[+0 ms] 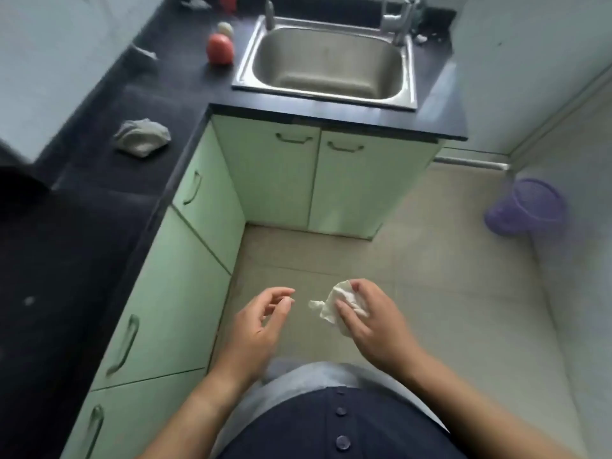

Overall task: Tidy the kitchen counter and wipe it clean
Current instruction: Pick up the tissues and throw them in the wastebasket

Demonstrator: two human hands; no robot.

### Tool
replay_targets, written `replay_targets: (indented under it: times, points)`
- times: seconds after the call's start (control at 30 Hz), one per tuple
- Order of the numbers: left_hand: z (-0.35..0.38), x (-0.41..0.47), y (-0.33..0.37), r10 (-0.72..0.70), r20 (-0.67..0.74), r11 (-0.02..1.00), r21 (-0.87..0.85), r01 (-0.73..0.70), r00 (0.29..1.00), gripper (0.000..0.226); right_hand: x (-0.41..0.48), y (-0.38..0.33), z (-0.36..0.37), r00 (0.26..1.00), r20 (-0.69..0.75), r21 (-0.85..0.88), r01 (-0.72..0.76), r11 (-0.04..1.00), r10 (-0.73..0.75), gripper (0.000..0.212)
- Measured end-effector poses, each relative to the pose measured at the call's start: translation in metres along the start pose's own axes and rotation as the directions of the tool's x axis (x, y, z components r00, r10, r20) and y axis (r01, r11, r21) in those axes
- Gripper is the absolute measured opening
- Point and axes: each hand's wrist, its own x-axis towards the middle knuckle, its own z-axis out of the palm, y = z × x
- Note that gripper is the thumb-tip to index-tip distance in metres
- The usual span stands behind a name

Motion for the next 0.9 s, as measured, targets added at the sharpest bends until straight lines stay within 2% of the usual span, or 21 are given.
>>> replay_targets:
  times: [0.1,0.2,0.3,0.47,0.6,0.7,0.8,0.9]
  points:
    - [0.062,0.035,0.038,0.039,0.194,0.999,-0.005,-0.039,0.980,0.029,-0.021,0.042,-0.060,0.974,-0.170,0.066,-0.143,0.987,0.153,0.002]
    - [0.110,0.062,0.075,0.082,0.369,0.993,0.049,-0.108,0.926,0.023,-0.044,0.077,-0.101,0.895,-0.316,0.147,-0.281,0.948,0.314,0.002]
    - [0.146,0.087,0.102,0.096,0.493,0.981,0.102,-0.167,0.865,0.017,-0.053,0.097,-0.123,0.807,-0.398,0.230,-0.374,0.899,0.437,0.012]
    - [0.191,0.139,0.136,0.105,0.594,0.957,0.158,-0.244,0.798,0.019,-0.031,0.125,-0.152,0.698,-0.453,0.363,-0.424,0.830,0.555,0.001]
    - [0.224,0.197,0.164,0.089,0.638,0.950,0.177,-0.258,0.765,0.015,0.010,0.152,-0.187,0.654,-0.432,0.400,-0.479,0.781,0.622,0.012]
    - [0.255,0.252,0.193,0.079,0.672,0.940,0.196,-0.280,0.736,0.017,0.051,0.174,-0.226,0.600,-0.450,0.419,-0.512,0.750,0.661,0.006]
    - [0.294,0.306,0.232,0.098,0.706,0.926,0.193,-0.323,0.702,0.030,0.089,0.194,-0.277,0.547,-0.522,0.421,-0.501,0.756,0.654,0.006]
    - [0.331,0.351,0.262,0.110,0.741,0.909,0.194,-0.368,0.662,0.023,0.117,0.214,-0.319,0.513,-0.591,0.385,-0.500,0.776,0.623,0.011]
